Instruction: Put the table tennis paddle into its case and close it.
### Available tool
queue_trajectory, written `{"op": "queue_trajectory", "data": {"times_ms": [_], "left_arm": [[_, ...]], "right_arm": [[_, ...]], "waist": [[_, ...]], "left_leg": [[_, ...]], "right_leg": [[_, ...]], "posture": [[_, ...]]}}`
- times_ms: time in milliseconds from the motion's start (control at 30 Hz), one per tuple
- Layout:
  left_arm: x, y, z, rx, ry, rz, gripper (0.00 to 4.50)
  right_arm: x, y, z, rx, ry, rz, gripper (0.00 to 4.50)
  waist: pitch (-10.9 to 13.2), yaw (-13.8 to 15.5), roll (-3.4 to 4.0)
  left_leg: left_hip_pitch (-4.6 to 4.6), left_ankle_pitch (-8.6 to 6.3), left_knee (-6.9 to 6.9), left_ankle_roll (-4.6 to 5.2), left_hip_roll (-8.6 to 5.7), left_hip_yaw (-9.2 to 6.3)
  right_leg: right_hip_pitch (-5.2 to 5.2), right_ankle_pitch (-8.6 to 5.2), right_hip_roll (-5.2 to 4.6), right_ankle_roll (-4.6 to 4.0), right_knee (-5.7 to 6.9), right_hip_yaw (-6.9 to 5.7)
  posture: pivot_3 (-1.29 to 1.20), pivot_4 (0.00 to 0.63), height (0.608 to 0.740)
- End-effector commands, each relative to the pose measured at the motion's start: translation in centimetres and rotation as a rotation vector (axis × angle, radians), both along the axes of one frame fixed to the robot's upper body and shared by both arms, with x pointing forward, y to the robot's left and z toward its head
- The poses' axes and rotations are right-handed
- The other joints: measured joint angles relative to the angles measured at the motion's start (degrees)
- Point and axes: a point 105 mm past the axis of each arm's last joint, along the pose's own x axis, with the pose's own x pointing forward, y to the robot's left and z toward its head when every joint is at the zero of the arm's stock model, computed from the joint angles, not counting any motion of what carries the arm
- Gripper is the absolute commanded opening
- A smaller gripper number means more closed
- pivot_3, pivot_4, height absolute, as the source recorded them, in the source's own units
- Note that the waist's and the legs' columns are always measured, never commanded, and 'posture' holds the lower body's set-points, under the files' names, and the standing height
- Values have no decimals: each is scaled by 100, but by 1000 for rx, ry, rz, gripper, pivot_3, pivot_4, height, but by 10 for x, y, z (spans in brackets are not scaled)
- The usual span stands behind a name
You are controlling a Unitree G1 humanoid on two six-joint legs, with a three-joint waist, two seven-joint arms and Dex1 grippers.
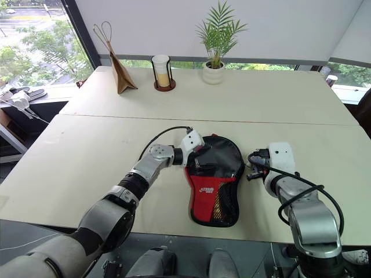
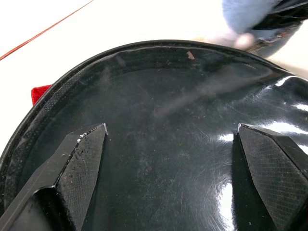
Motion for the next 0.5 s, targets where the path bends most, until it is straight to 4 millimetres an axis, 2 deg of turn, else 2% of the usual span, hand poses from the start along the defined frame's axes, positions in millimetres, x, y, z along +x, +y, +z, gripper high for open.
{"op": "queue_trajectory", "data": {"times_ms": [33,233,333,500], "left_arm": [[-9,22,-50,156,121,44,4500],[-9,21,-51,160,122,43,4500],[-9,21,-51,159,123,46,4500],[-8,21,-51,159,121,52,4500]], "right_arm": [[-16,0,-5,-12,54,30,37],[-23,-4,-5,-11,79,7,37],[-33,7,-9,63,124,23,37],[-48,8,-13,65,173,5,37]], "waist": [[0,0,-1],[2,2,-3],[2,7,-4],[2,13,-4]], "left_leg": [[0,-1,0,1,0,-2],[20,-4,0,6,0,-8],[33,-9,0,13,-1,-21],[33,-10,0,13,-4,-42]], "right_leg": [[4,0,0,1,-4,-1],[33,-5,1,8,-18,-3],[54,-8,3,12,-27,-6],[60,-8,6,12,-29,-5]], "posture": [[0,150,740],[0,150,740],[0,150,740],[0,150,740]]}}
